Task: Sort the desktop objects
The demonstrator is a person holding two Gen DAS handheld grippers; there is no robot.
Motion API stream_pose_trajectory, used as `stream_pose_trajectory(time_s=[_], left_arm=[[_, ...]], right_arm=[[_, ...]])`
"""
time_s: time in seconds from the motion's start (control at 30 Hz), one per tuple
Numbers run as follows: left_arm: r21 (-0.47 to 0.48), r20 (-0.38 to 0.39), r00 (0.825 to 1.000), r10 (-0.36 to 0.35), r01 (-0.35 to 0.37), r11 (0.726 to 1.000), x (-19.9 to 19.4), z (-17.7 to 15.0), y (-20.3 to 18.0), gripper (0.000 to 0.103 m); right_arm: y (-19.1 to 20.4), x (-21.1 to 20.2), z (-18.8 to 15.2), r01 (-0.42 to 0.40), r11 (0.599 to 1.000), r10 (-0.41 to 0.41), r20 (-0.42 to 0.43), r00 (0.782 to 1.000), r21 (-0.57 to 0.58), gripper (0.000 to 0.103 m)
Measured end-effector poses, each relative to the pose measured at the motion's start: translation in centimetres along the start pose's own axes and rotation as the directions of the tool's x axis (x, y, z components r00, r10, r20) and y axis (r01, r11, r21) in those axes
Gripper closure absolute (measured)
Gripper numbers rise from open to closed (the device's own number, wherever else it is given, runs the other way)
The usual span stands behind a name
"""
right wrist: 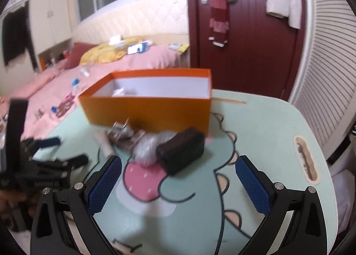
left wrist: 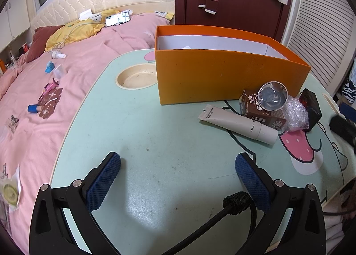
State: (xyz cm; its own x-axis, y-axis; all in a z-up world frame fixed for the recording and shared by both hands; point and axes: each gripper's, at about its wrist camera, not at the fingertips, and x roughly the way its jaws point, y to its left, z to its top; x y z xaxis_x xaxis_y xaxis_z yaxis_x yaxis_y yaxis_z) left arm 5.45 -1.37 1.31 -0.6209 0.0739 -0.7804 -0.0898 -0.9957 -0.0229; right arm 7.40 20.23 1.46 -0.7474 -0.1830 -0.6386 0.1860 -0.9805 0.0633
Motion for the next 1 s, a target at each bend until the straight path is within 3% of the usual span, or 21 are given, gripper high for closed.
stream_pose_trajectory(time_s=[0.13, 0.33, 0.73, 1.0], left_arm=[[0.004, 0.002, 1.0, -0.001, 0.001, 1.0, 0.1, -0.1, 0.1, 0.0], [0.003, 0.003, 1.0, -0.001, 0.001, 1.0, 0.0, -0.3, -0.1, 0.0], [-0.002, 0.001, 1.0, 0.001, -0.001, 1.0, -0.2, -0.2, -0.4, 0.0], [-0.004, 0.0, 1.0, 0.003, -0.003, 1.0, -0.3, -0.1, -0.7, 0.0]], right_arm=[[-0.7, 1.3, 1.0, 0.004, 0.995, -0.001, -0.033, 0.999, 0.097, 0.0], [-0.8, 2.7, 0.8, 0.048, 0.994, -0.039, -0.097, 0.995, 0.093, 0.0], [-5.8, 3.1, -0.1, 0.182, 0.973, -0.159, -0.157, 0.975, 0.143, 0.0], [-4.5, 2.8, 1.3, 0.13, 0.987, -0.121, -0.095, 0.988, 0.096, 0.0]])
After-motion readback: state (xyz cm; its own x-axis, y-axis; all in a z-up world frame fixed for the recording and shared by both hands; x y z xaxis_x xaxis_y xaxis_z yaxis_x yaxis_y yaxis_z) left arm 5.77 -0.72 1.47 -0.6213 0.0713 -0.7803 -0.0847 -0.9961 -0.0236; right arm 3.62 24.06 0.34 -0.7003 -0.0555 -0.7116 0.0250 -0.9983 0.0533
